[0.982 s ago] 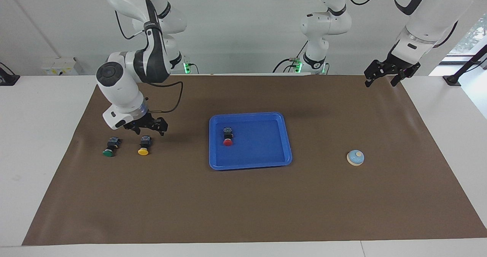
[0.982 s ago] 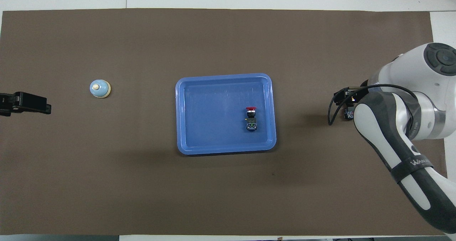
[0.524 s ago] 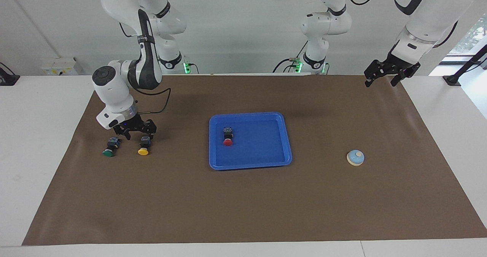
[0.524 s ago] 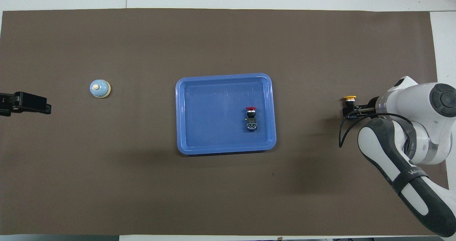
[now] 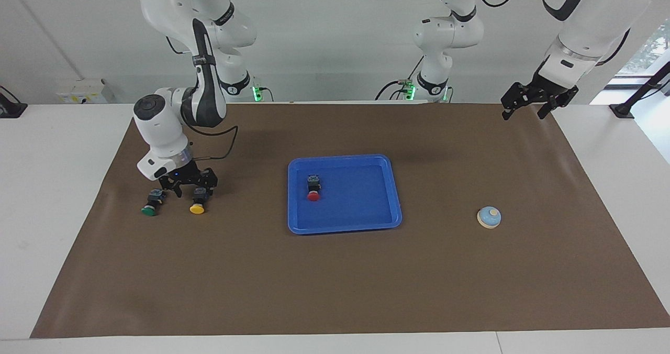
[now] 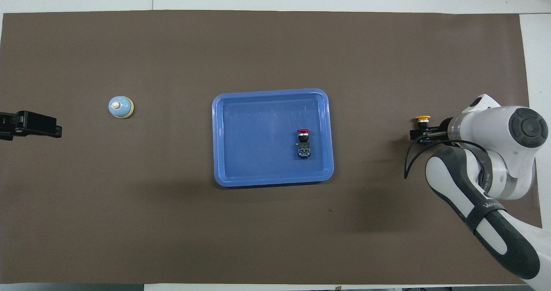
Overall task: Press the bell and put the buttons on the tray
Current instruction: 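Move the right gripper to the yellow button and grasp it, then place the yellow button in the tray beside the red one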
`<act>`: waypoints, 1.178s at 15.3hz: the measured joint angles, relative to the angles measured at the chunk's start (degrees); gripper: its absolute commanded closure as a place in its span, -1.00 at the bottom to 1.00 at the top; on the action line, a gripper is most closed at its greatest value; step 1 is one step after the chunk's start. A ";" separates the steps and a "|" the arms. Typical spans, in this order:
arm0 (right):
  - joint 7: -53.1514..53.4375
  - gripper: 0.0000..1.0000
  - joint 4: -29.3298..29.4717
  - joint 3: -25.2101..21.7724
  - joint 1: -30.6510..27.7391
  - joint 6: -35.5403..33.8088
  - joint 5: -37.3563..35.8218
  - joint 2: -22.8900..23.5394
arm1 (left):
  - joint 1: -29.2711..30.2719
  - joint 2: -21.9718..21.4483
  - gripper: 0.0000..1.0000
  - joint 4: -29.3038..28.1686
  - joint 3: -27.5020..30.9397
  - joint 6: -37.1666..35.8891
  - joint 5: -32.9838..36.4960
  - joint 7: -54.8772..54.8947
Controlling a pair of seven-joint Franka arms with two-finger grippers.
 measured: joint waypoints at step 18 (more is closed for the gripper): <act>6.02 1.00 8.31 1.90 3.40 -9.04 0.31 0.41 | 0.00 0.00 -1.00 0.00 0.00 0.00 0.00 0.00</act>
